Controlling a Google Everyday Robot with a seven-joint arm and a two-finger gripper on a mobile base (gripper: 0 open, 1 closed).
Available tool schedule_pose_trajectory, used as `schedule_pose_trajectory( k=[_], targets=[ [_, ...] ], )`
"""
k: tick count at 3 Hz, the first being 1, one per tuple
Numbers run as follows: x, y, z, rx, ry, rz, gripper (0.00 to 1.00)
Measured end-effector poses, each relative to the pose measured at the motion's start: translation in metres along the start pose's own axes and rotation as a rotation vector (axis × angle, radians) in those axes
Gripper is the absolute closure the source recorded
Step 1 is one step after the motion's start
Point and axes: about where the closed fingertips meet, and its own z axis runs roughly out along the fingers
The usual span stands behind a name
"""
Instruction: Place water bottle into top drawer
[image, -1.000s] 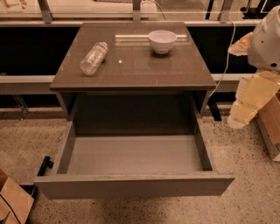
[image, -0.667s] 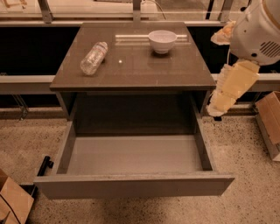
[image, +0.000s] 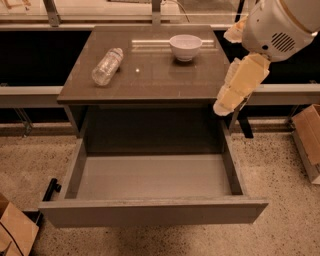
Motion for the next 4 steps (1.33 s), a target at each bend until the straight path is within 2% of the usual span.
schedule_pose_trajectory(
  k=[1, 2, 3, 4],
  targets=[
    [-0.008, -0.005, 0.016, 0.025, -0.052, 0.081, 0.0],
    [-0.036, -0.016, 0.058, 0.044, -0.15, 0.21, 0.0],
    [-0.073, -0.049, 0.109, 0.087, -0.27, 0.318, 0.0],
    [-0.101, -0.085, 0.142, 0.085, -0.383, 0.362, 0.0]
  ],
)
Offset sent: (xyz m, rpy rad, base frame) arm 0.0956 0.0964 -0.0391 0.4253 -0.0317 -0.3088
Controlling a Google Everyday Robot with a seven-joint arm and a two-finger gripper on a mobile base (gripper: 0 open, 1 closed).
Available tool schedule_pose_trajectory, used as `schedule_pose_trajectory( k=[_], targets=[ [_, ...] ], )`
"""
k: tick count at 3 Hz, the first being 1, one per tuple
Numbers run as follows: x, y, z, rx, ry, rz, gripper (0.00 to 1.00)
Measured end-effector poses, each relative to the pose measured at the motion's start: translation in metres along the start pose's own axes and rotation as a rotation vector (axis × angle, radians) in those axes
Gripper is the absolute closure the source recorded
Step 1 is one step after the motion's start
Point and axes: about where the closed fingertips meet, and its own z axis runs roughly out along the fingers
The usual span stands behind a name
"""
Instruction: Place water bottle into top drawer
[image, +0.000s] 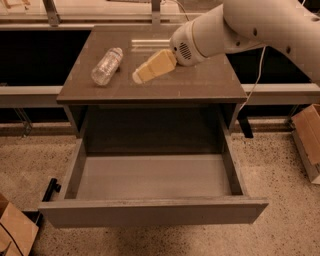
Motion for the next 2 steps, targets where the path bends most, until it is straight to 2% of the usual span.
schedule_pose_trajectory(
  k=[1, 2],
  targets=[
    [0.0, 0.0, 0.0, 0.0, 0.0, 0.0, 0.0],
    [-0.005, 0.002, 0.041, 0.014, -0.04, 0.04, 0.0]
  ],
)
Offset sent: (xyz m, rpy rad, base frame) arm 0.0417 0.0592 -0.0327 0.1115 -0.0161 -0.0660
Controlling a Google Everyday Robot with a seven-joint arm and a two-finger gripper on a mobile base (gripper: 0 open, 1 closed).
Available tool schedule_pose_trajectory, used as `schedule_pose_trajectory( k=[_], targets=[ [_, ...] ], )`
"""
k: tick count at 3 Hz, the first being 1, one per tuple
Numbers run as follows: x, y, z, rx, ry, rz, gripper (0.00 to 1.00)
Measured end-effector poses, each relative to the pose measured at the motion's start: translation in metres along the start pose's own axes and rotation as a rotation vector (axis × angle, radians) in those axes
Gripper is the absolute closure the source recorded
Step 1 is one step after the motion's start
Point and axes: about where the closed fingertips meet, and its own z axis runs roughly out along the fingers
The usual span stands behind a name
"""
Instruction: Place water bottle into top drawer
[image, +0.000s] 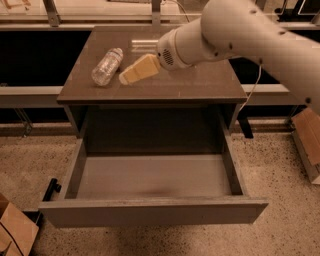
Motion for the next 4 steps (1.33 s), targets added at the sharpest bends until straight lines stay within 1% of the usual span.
schedule_pose_trajectory(
  k=[1, 2, 3, 4],
  targets=[
    [-0.006, -0.003, 0.042, 0.023, -0.04, 0.048, 0.0],
    [-0.016, -0.009, 0.126, 0.007, -0.081, 0.128, 0.0],
    [-0.014, -0.006, 0.129, 0.002, -0.073, 0.13, 0.0],
    [-0.01, 0.002, 0.129, -0.004, -0.044, 0.135, 0.0]
  ],
)
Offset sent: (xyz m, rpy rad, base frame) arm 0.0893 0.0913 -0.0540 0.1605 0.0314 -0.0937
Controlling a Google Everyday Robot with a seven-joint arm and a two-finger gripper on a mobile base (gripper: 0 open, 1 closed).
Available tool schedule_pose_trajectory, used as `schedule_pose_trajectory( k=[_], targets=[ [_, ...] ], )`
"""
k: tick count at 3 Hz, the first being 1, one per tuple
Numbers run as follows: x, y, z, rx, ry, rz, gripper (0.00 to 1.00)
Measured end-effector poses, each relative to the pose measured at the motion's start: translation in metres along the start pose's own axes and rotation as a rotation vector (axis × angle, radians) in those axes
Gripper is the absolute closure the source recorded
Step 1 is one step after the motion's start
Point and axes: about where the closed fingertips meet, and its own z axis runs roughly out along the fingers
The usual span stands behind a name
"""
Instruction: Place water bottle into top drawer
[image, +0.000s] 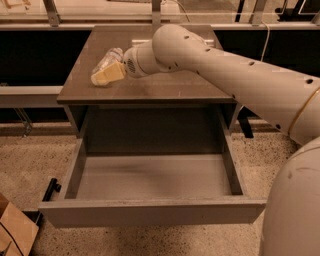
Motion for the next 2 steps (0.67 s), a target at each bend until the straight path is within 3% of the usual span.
schedule_pose_trajectory(
  k=[2],
  targets=[
    [-0.015, 0.004, 0.049, -0.003, -0.116, 0.037, 0.0]
  ],
)
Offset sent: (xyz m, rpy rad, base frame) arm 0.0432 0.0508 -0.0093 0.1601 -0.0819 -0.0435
